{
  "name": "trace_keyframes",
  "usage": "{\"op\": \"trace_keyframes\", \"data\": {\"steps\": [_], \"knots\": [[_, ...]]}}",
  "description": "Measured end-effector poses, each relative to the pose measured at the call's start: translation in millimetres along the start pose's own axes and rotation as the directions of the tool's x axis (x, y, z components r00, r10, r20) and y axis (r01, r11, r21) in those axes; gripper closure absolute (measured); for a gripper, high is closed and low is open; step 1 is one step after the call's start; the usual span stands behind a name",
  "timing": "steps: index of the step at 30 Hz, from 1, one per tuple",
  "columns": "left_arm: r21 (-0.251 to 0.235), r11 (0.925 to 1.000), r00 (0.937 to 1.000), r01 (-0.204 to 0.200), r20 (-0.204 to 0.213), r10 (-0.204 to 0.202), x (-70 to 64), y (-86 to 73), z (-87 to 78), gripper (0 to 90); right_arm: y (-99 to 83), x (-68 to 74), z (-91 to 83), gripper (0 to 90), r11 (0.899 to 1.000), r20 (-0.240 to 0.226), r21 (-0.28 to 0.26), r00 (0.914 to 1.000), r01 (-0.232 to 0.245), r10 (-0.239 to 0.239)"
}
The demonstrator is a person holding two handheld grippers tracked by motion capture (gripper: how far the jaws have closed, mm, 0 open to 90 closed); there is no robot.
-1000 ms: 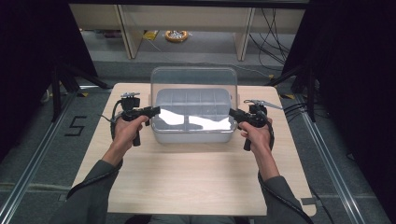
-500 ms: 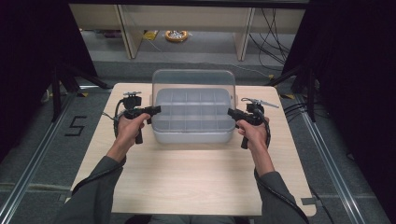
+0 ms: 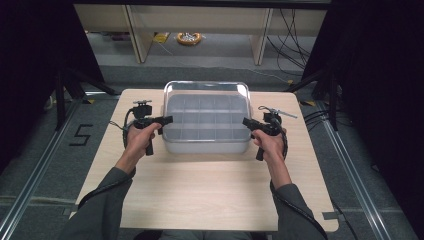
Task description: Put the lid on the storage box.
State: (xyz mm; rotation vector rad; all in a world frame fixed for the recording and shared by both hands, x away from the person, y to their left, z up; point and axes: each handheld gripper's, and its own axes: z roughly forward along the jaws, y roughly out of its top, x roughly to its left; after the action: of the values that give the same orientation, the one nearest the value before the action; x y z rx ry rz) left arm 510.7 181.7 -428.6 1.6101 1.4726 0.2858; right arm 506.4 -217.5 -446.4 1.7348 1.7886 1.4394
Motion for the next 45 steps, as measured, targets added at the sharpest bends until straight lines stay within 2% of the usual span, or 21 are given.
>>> {"op": "trace_keyframes", "data": {"steps": [2, 3, 5, 7, 8, 9, 10, 12, 14, 19, 20, 21, 25, 26, 28, 29, 30, 31, 32, 35, 45], "knots": [[-0.005, 1.0, 1.0, 0.009, 0.001, -0.009, 0.1, -0.8, 1.3, 56.2, -0.8, 1.4, 0.9, 61.1, 1.0, 0.003, 0.008, 0.9996, -0.028, 0.028], [-0.005, 0.9999, 1.0, 0.009, 0.001, -0.009, 0.6, -1.1, 1.5, 56.1, -1.1, 4.0, 0.6, 61.1, 0.998, -0.001, 0.016, 0.9982, -0.06, 0.06], [0.001, 1.0, 1.0, -0.002, -0.002, 0.002, 2.5, -2.1, 2.1, 55.9, -1.7, 1.2, 1.9, 61.0, 1.0, 0.003, 0.009, 0.9996, -0.029, 0.029], [-0.004, 0.9999, 0.9999, 0.011, -0.004, -0.011, 2.0, -3.1, 3.8, 55.6, -2.5, -1.3, 3.5, 60.8, 1.0, -0.002, 0.0, 1.0, -0.009, 0.009], [0.003, 1.0, 1.0, 0.003, -0.007, -0.003, 2.8, -3.5, 4.2, 55.4, -3.0, -1.6, 4.0, 60.5, 1.0, -0.001, 0.001, 0.9999, -0.012, 0.012], [0.009, 1.0, 1.0, 0.003, -0.007, -0.003, 3.4, -4.0, 5.0, 55.2, -4.0, 0.0, 4.0, 60.3, 0.999, -0.003, 0.006, 0.9991, -0.043, 0.043], [0.013, 0.9999, 1.0, 0.003, -0.007, -0.002, 3.9, -4.3, 5.4, 55.0, -4.9, -3.1, 5.3, 60.2, 1.0, -0.004, 0.001, 0.9998, -0.019, 0.019], [0.011, 0.9998, 0.9998, 0.015, -0.014, -0.015, 4.2, -5.7, 7.3, 54.6, -6.0, 0.4, 4.5, 60.1, 0.997, -0.006, 0.01, 0.9971, -0.075, 0.075], [0.011, 0.9996, 0.9997, 0.025, -0.004, -0.025, 6.3, -7.1, 8.6, 54.3, -5.9, -1.7, 5.3, 60.0, 0.999, -0.009, 0.005, 0.999, -0.043, 0.043], [0.015, 0.9996, 0.9996, 0.024, -0.012, -0.024, 6.9, -8.7, 9.1, 52.5, -6.0, 0.4, 6.2, 59.3, 0.999, -0.008, 0.005, 0.9992, -0.04, 0.04], [0.017, 0.9996, 0.9997, 0.021, -0.014, -0.021, 6.9, -8.7, 9.0, 52.1, -6.3, 4.7, 5.3, 59.3, 0.996, -0.006, 0.022, 0.9959, -0.09, 0.09], [0.015, 0.9997, 0.9998, 0.016, -0.014, -0.016, 7.0, -8.8, 9.1, 51.7, -6.3, 3.1, 5.8, 59.2, 0.998, -0.01, 0.013, 0.998, -0.063, 0.063], [0.018, 0.9998, 0.9993, -0.005, -0.036, 0.005, 4.0, -9.7, 9.2, 49.0, -6.2, 4.5, 6.6, 59.0, 0.997, -0.007, 0.019, 0.9973, -0.073, 0.074], [0.024, 0.9995, 0.9981, -0.022, -0.058, 0.023, 2.9, -10.4, 10.0, 47.8, -6.0, 0.2, 8.3, 58.9, 1.0, -0.002, 0.002, 0.9998, -0.019, 0.019], [0.032, 0.9937, 0.9881, -0.107, -0.108, 0.11, 1.6, -12.5, 11.1, 52.4, -6.0, 0.8, 8.4, 60.0, 1.0, 0.002, -0.001, 0.9998, -0.021, 0.021], [0.027, 0.9954, 0.99, -0.091, -0.105, 0.094, 0.5, -12.7, 12.4, 50.2, -5.3, 1.7, 7.5, 65.2, 1.0, 0.031, -0.007, 0.9994, 0.015, -0.015], [0.033, 0.9971, 0.9934, -0.069, -0.089, 0.071, 0.6, -12.6, 12.8, 50.6, -3.8, 3.2, 6.7, 64.0, 0.997, 0.062, -0.001, 0.9948, 0.081, -0.081], [0.037, 0.9971, 0.9937, -0.066, -0.088, 0.069, 0.6, -12.6, 13.1, 51.4, -3.9, 2.5, 6.9, 61.8, 0.998, 0.064, 0.003, 0.9955, 0.07, -0.07], [0.042, 0.9956, 0.9921, -0.084, -0.091, 0.087, 1.0, -13.2, 13.6, 52.3, -4.2, 1.3, 7.2, 62.4, 0.998, 0.066, 0.0, 0.9958, 0.063, -0.063], [0.045, 0.9963, 0.9923, -0.074, -0.096, 0.078, 0.3, -14.3, 14.9, 51.9, -4.7, 1.3, 5.0, 62.8, 1.0, 0.043, 0.01, 0.999, -0.008, 0.007], [0.044, 0.9972, 0.9939, -0.06, -0.089, 0.064, 0.9, -14.4, 14.2, 52.0, -5.6, 0.7, 5.1, 62.3, 1.0, 0.044, 0.009, 0.999, -0.007, 0.006]]}}
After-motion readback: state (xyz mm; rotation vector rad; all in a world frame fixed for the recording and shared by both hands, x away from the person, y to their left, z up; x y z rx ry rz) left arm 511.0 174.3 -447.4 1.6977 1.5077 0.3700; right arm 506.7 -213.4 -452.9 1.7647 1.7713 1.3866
